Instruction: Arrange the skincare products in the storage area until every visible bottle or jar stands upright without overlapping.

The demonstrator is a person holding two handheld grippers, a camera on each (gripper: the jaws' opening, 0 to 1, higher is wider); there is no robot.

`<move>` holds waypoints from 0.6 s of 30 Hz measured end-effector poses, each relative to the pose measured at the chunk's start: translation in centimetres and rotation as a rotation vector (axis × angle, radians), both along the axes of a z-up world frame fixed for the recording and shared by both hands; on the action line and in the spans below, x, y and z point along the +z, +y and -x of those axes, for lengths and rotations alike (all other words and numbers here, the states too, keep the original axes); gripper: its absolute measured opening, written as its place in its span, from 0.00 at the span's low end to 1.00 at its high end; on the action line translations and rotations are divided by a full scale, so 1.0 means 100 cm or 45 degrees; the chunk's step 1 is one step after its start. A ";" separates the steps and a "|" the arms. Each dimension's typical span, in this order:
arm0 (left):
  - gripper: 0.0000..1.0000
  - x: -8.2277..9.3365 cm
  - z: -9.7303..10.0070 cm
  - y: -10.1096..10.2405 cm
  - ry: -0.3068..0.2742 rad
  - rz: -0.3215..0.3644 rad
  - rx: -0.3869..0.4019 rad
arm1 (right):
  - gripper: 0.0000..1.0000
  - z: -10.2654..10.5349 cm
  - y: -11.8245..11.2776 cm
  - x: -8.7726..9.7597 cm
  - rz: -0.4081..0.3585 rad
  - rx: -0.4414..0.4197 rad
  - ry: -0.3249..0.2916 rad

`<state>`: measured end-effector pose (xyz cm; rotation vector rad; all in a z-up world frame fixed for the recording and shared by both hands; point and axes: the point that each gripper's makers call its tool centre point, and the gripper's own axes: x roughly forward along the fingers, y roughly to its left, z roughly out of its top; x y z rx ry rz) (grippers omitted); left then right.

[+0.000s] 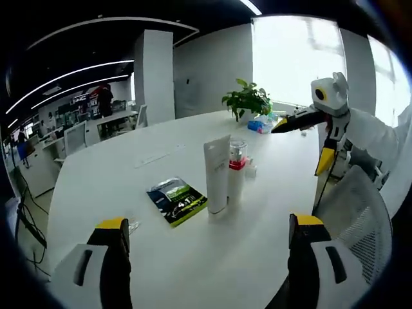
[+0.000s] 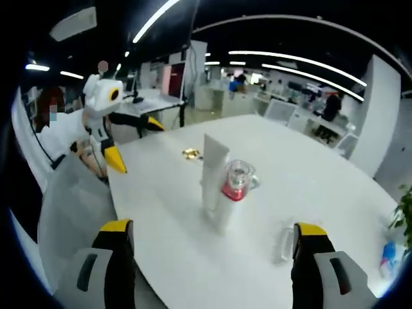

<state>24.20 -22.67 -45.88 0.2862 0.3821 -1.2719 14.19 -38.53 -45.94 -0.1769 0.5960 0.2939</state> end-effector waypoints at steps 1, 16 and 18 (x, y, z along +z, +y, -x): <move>0.99 0.000 0.001 0.001 -0.002 -0.004 -0.001 | 1.00 0.001 0.000 -0.001 0.002 0.001 -0.003; 0.99 -0.008 0.007 0.011 0.010 -0.048 0.012 | 1.00 0.009 -0.003 -0.005 -0.017 -0.035 0.014; 0.99 -0.007 0.006 0.012 0.016 -0.040 0.034 | 1.00 0.010 -0.004 -0.006 -0.008 -0.039 0.017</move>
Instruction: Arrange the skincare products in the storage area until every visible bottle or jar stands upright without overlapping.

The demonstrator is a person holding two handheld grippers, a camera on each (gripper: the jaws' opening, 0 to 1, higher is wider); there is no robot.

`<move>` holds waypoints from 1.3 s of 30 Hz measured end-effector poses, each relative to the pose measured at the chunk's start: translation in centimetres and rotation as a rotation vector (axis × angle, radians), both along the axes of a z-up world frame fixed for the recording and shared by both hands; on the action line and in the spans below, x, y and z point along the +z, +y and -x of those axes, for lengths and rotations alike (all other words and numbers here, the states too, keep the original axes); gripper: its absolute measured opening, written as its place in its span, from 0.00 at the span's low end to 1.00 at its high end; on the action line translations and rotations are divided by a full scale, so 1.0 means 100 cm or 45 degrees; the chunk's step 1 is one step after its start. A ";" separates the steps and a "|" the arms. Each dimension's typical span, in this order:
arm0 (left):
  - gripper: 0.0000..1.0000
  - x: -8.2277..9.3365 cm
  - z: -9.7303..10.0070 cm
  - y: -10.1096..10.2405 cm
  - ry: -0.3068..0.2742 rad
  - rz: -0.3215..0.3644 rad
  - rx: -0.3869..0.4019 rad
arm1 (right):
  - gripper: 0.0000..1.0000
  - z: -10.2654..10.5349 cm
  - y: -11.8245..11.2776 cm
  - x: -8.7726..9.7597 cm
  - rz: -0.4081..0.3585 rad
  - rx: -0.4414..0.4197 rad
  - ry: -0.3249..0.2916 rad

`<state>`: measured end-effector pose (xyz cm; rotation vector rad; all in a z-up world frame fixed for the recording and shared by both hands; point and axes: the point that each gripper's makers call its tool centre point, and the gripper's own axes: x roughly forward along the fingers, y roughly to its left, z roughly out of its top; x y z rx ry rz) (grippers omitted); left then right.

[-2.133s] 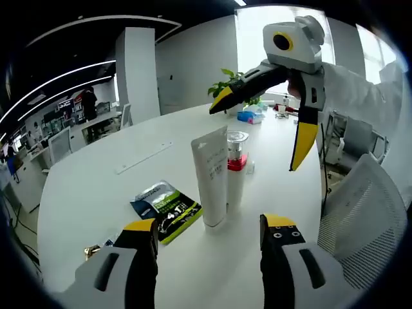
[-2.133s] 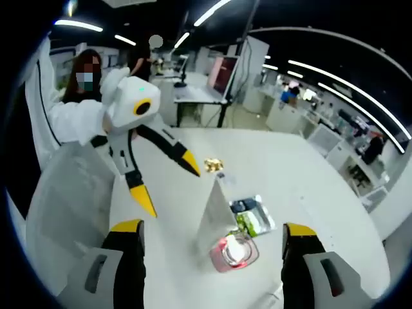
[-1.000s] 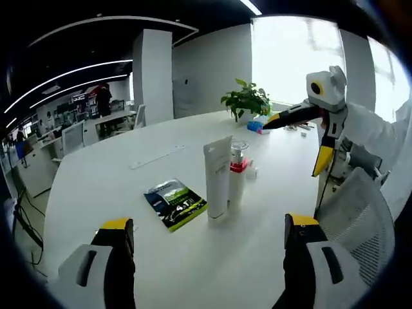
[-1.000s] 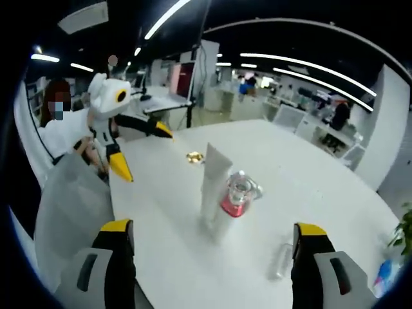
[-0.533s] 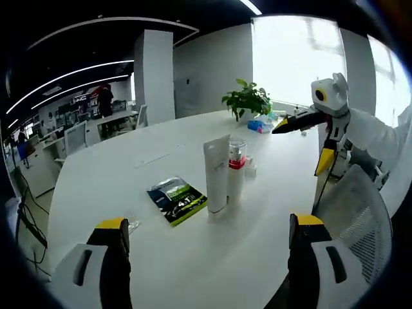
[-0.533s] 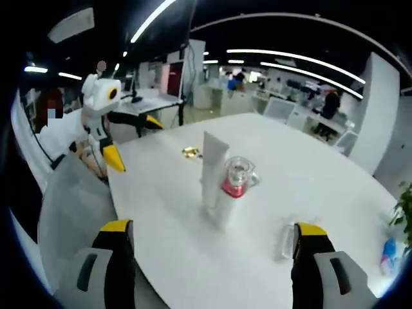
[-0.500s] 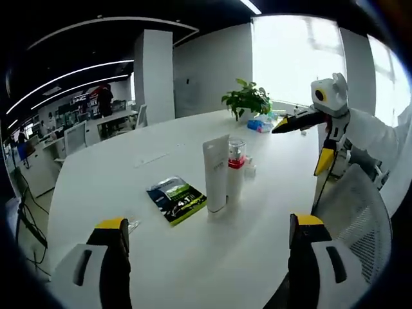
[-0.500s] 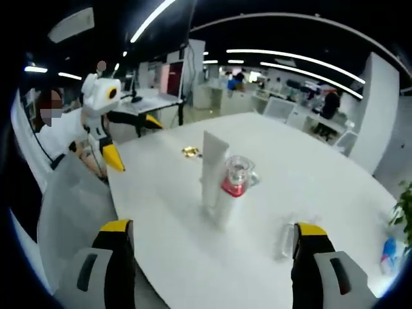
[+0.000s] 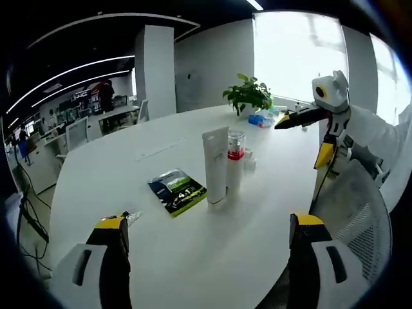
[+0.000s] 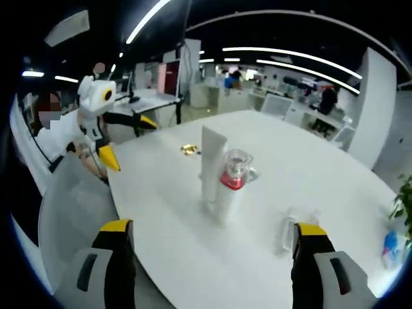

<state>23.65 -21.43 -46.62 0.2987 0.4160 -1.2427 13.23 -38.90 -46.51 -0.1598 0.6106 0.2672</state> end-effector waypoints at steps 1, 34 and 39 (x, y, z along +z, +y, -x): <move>0.99 0.000 -0.001 0.001 0.005 0.003 0.015 | 1.00 0.000 -0.001 0.000 -0.002 -0.002 -0.003; 0.99 -0.012 -0.009 0.008 0.070 -0.002 0.050 | 1.00 -0.012 -0.018 -0.020 -0.036 -0.059 0.061; 0.99 -0.016 -0.016 0.010 0.081 -0.015 0.057 | 1.00 -0.016 -0.022 -0.024 -0.020 -0.060 0.075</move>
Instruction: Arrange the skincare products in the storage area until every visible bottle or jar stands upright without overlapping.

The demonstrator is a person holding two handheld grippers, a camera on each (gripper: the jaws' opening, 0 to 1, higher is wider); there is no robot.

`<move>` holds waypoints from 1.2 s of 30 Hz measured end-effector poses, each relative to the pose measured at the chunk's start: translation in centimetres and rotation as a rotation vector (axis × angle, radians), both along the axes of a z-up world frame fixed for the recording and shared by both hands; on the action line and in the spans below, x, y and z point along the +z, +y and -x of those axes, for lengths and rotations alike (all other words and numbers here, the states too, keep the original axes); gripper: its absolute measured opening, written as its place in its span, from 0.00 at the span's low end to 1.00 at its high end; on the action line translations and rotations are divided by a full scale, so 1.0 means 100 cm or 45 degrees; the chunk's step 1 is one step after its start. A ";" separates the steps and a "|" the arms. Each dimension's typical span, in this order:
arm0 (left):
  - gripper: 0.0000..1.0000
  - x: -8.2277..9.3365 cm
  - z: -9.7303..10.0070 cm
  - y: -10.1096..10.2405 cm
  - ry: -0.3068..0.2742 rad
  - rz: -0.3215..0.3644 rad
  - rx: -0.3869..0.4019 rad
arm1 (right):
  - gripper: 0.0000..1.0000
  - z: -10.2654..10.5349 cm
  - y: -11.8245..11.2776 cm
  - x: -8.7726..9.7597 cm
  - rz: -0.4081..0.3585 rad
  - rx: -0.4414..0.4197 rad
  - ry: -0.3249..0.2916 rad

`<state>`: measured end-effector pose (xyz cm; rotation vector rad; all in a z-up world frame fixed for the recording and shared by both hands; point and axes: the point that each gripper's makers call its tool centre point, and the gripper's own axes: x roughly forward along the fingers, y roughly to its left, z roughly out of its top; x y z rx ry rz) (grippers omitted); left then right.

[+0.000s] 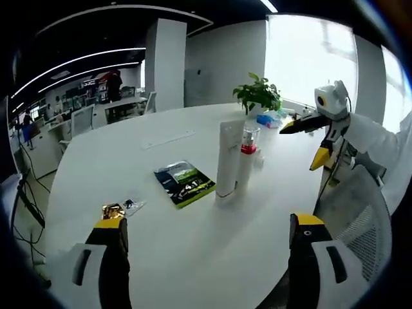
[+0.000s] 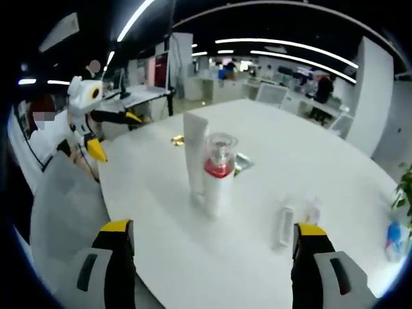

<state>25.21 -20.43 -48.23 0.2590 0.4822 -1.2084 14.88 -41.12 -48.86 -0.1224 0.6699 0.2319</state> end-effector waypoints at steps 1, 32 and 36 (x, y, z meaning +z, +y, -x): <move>0.99 -0.001 0.000 0.000 0.001 -0.003 0.001 | 1.00 -0.001 -0.001 -0.001 -0.002 -0.002 0.002; 0.99 -0.012 0.008 0.000 0.051 0.006 -0.041 | 0.76 -0.022 -0.050 -0.042 0.012 -0.031 0.184; 0.99 -0.010 0.007 0.001 0.055 0.006 -0.028 | 0.71 -0.025 -0.057 -0.050 0.008 -0.031 0.216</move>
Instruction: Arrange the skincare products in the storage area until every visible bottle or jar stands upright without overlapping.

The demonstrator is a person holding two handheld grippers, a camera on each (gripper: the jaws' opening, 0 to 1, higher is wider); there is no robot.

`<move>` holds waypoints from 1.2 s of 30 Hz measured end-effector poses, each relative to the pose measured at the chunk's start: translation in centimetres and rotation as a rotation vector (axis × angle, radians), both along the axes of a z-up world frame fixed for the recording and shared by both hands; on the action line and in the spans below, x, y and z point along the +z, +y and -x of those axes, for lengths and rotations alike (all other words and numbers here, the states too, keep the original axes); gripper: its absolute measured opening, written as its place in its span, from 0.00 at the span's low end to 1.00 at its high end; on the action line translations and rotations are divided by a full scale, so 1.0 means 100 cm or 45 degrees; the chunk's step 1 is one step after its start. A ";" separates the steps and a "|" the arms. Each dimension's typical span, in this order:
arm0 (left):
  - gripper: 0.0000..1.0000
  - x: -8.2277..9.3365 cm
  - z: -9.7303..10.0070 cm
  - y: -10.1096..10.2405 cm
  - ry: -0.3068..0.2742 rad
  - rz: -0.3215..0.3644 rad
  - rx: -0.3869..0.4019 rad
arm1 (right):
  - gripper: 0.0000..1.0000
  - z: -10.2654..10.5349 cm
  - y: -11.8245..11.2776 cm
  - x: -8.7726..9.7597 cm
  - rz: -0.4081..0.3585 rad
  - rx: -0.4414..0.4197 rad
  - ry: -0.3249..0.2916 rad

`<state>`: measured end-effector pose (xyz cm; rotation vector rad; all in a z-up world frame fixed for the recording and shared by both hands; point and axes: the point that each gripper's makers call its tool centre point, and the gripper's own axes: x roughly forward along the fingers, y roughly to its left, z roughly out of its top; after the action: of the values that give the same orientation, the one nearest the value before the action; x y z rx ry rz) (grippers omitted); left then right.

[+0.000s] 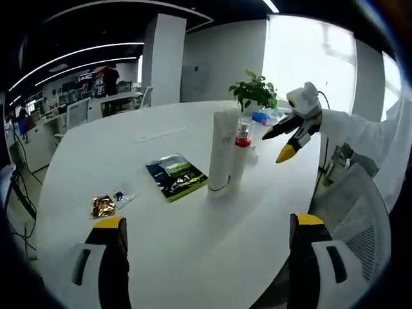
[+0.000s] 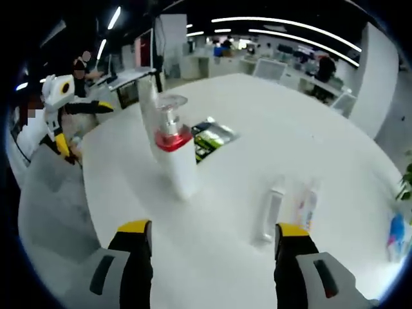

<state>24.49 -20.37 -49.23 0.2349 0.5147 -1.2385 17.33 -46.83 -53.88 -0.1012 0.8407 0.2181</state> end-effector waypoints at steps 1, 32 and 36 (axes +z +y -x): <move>0.99 0.000 -0.001 0.000 0.001 0.002 0.006 | 0.69 0.000 -0.001 -0.001 -0.002 0.005 0.007; 0.99 -0.012 0.006 0.013 0.044 -0.013 0.069 | 0.53 -0.029 -0.048 -0.050 -0.008 -0.111 0.159; 0.98 -0.015 0.006 0.013 0.040 -0.034 0.069 | 0.45 -0.031 -0.053 -0.059 -0.033 -0.137 0.182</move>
<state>23.89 -19.05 -50.73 0.2227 0.5619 -1.1847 20.46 -52.13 -59.77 -0.0159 0.9825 0.1359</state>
